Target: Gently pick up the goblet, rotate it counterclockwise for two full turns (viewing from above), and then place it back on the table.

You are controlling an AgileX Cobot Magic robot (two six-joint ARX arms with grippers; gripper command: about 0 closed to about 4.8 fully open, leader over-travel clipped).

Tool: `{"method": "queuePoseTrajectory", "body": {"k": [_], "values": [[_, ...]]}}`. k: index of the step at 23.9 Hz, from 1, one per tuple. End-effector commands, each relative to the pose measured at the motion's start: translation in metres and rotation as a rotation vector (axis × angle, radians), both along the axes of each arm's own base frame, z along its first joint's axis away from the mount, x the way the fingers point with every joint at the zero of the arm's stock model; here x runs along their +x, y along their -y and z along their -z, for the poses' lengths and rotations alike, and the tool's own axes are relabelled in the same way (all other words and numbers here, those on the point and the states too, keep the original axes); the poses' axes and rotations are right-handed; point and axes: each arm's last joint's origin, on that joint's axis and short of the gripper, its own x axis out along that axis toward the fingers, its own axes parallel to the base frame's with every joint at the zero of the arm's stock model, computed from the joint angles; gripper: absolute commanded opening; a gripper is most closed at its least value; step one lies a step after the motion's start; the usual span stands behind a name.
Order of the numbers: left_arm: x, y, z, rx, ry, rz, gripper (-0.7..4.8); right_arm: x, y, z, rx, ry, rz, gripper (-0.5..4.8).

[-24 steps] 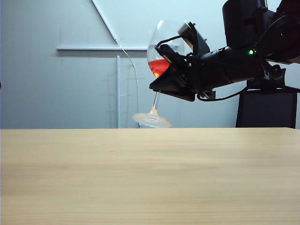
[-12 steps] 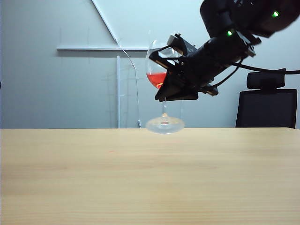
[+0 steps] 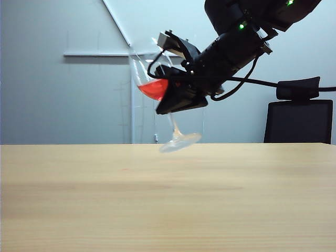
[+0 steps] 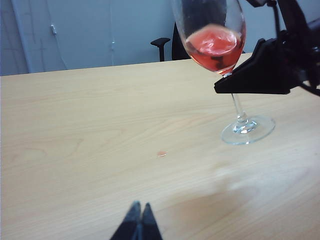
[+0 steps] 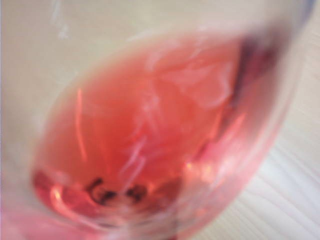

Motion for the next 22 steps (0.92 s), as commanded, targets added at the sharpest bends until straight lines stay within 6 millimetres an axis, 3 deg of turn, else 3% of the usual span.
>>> {"method": "queuePoseTrajectory", "body": {"k": [1,12,17,22], "values": [[0.0,0.0,-0.003,-0.007,0.014,0.005,-0.05,-0.002,-0.008,-0.014,0.066,0.092,-0.143,-0.05],[0.0,0.0,-0.003,-0.007,0.014,0.005,-0.05,-0.022,-0.004,-0.011,0.175,0.129,-0.316,-0.05],[0.0,0.0,-0.003,-0.007,0.014,0.005,-0.05,-0.045,0.011,-0.017,0.312,0.242,-0.285,-0.05],[0.0,0.0,-0.003,-0.007,0.014,0.005,-0.05,-0.06,0.024,-0.016,0.478,0.32,-0.138,-0.05]]}}
